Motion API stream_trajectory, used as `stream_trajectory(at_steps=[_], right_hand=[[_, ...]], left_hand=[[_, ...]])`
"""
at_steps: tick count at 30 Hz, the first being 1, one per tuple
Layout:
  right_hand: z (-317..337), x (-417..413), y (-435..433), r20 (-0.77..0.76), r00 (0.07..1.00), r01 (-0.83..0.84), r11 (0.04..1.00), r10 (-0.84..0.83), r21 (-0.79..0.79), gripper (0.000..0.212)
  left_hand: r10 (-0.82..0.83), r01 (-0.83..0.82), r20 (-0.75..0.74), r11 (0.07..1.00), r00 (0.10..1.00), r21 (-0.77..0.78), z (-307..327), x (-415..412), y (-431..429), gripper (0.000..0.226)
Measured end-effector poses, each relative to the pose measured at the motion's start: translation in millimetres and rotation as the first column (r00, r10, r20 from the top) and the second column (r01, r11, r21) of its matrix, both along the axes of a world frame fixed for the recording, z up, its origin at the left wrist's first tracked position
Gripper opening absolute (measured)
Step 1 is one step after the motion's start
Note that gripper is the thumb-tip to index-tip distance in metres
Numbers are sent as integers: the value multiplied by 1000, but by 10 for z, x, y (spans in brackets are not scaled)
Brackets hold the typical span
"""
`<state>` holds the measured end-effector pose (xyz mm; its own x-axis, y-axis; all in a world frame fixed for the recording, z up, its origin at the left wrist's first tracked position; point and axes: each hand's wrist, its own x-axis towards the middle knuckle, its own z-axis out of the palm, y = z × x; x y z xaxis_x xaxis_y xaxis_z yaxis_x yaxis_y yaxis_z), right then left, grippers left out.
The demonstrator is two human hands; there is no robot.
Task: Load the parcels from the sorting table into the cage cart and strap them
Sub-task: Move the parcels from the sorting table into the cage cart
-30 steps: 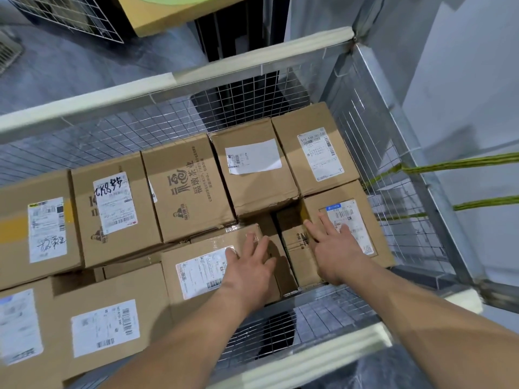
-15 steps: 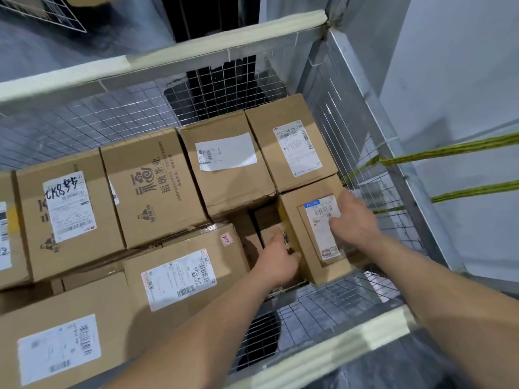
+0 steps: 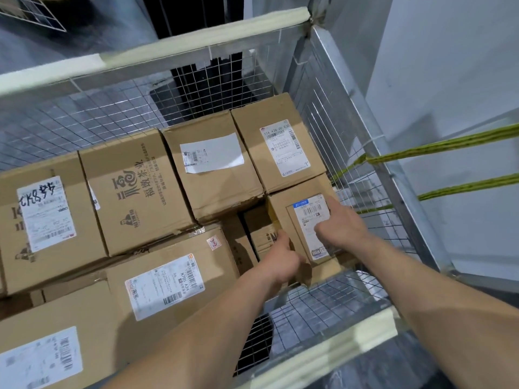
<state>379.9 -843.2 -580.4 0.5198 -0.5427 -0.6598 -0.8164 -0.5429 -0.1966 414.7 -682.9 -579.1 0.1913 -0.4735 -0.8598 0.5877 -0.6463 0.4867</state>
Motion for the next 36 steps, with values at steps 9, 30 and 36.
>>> stream_trajectory(at_steps=[9, 30, 36], right_hand=[[98, -96, 86, -13, 1000, -28, 1000, 28, 11, 53], [1628, -191, 508, 277, 960, -8, 999, 23, -54, 29], [2062, -291, 674, 325, 945, -14, 996, 41, -83, 42]], left_hand=[[-320, 326, 285, 945, 904, 30, 245, 113, 180, 68], [-498, 436, 644, 858, 580, 271, 1494, 475, 1000, 70], [-486, 473, 759, 839, 433, 267, 1971, 394, 947, 66]])
